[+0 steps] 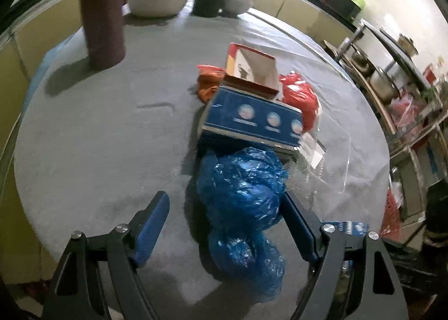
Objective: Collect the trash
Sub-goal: 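Grasp the blue-white Yunnan Baiyao box with right tool while left grasps blue bags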
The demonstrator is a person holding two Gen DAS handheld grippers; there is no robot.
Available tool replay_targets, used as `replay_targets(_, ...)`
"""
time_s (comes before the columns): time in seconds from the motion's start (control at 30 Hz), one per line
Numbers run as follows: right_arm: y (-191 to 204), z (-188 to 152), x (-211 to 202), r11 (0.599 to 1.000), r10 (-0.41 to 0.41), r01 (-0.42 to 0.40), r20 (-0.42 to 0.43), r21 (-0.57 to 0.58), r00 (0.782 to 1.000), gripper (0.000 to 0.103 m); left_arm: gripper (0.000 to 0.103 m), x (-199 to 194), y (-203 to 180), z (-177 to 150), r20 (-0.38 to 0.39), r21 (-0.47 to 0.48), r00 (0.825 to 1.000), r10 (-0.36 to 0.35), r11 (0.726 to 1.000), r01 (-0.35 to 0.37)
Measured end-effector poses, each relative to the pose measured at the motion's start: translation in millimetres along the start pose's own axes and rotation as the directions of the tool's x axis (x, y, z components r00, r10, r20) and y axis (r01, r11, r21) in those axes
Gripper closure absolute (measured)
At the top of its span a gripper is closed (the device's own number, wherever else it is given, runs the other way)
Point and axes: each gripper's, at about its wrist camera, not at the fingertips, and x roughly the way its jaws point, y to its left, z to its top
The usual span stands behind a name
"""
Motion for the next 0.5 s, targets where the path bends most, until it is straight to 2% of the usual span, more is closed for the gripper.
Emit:
replay_targets(0.03, -1.7, 0.0, -2.1, 1.000, 0.004, -0.004, 0.006, -0.003, 1.000, 0.046, 0.028, 1.2, -3.2, -0.7, 0.001, 0.007, 1.000, -0.011, 1.000, 0.011)
replay_targets(0.07, -3.4, -0.1, -3.8, 1.000, 0.003, -0.003, 0.013, -0.005, 1.000, 0.046, 0.043, 2.5, -5.8, -1.1, -0.003, 0.010, 1.000, -0.031, 0.999, 0.031)
replay_targets(0.1, -7.8, -2.4, -7.1, 1.000, 0.004, -0.004, 0.016, -0.005, 1.000, 0.046, 0.046, 4.4, -8.0, -1.2, -0.012, 0.014, 0.999, -0.046, 0.999, 0.047)
replay_targets(0.23, -20.6, -7.0, -14.5, 0.999, 0.045, -0.045, 0.025, 0.016, 0.999, 0.046, 0.048, 3.8, -19.2, -4.3, 0.007, 0.045, 0.999, -0.034, 0.998, 0.033)
replay_targets(0.33, -23.3, -7.6, -20.0, 0.998, 0.067, -0.068, 0.045, 0.018, 0.997, 0.046, 0.050, -2.3, -21.1, -9.5, 0.014, 0.033, 0.999, -0.036, 0.999, 0.035)
replay_targets(0.5, -42.9, -6.6, -46.0, 0.992, 0.116, -0.122, 0.123, 0.041, 0.986, 0.046, 0.050, -30.4, -30.6, -24.0, 0.058, 0.064, 0.998, -0.014, 0.998, 0.010)
